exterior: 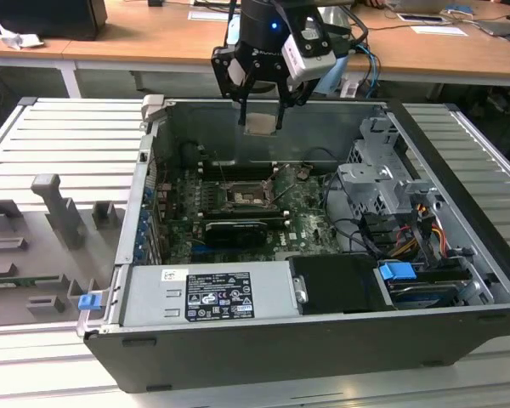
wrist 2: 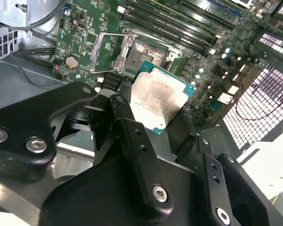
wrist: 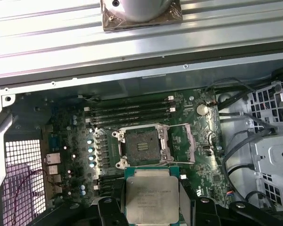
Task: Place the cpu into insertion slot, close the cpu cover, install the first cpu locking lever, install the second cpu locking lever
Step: 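Place the cpu into insertion slot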
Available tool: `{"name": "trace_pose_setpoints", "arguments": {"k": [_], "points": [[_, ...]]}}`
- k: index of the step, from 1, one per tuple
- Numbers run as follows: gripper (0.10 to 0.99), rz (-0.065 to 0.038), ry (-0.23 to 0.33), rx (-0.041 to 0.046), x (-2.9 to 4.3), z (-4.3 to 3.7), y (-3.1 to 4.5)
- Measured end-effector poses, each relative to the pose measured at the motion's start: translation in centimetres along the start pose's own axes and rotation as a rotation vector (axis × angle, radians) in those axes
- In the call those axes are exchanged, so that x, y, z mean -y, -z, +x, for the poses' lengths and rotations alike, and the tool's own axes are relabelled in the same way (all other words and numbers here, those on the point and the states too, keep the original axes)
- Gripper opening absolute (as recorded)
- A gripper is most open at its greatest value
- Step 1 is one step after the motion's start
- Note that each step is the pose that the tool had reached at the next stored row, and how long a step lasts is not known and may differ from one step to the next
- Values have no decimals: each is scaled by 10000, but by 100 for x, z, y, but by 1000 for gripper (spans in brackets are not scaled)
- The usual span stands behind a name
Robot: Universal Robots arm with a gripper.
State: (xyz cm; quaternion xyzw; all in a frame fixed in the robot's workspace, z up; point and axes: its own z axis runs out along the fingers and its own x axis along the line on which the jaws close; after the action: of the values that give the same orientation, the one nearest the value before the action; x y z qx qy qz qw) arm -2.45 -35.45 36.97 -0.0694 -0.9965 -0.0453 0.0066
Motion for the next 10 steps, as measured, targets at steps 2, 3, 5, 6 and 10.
{"name": "trace_pose_setpoints", "arguments": {"k": [2,3,5,6,10], "points": [[541,0,-24,2,0,0,0],[541,-1,-46,4,0,0,-1],[541,-1,-84,8,0,0,-1],[541,-2,-99,9,0,0,-1],[541,-3,-170,15,0,0,-2]]}}
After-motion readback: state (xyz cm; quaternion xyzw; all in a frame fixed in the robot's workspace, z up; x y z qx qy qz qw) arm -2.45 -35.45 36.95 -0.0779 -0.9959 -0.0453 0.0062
